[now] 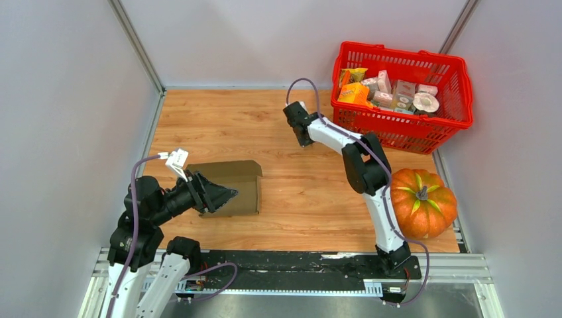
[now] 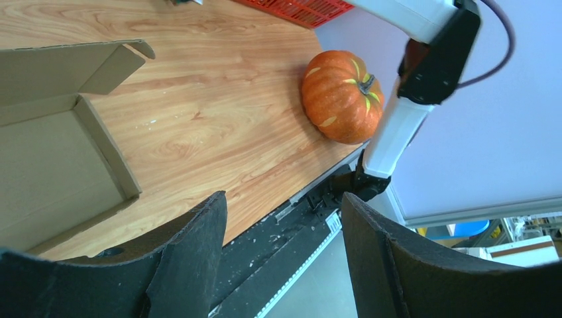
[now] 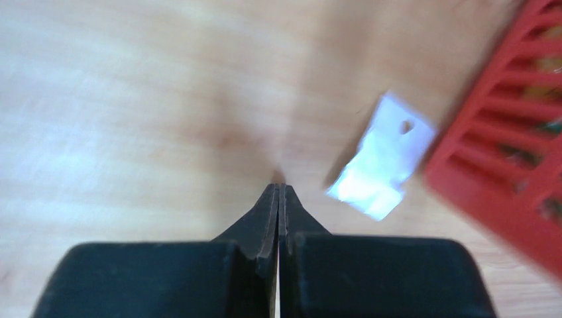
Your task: Fold the paper box
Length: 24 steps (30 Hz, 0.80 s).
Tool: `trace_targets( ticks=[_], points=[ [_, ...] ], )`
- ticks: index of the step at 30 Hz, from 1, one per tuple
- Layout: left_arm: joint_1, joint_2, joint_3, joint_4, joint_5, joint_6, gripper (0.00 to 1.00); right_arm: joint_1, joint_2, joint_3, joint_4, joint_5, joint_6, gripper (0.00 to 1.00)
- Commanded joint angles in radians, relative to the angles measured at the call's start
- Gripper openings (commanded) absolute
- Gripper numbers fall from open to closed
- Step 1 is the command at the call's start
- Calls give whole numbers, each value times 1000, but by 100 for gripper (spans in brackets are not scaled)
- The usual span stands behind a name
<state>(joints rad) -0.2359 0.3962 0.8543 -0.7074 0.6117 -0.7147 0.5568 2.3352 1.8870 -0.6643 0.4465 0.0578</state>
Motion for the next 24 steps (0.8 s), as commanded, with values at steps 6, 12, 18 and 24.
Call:
trace_targets(
  ticks=[6,12,18,24],
  points=[
    [3,-19,32,-6,-17,15,71,187,-441,-529,113,-249,229,5],
    [3,-10,20,17,-13,12,71,169,-420,-465,83,89,99,24],
    [3,-20,20,42,-6,-11,71,115,-127,-79,2,365,-93,0],
    [3,-39,20,36,16,-14,72,32,56,164,12,428,-214,0]
  ],
)
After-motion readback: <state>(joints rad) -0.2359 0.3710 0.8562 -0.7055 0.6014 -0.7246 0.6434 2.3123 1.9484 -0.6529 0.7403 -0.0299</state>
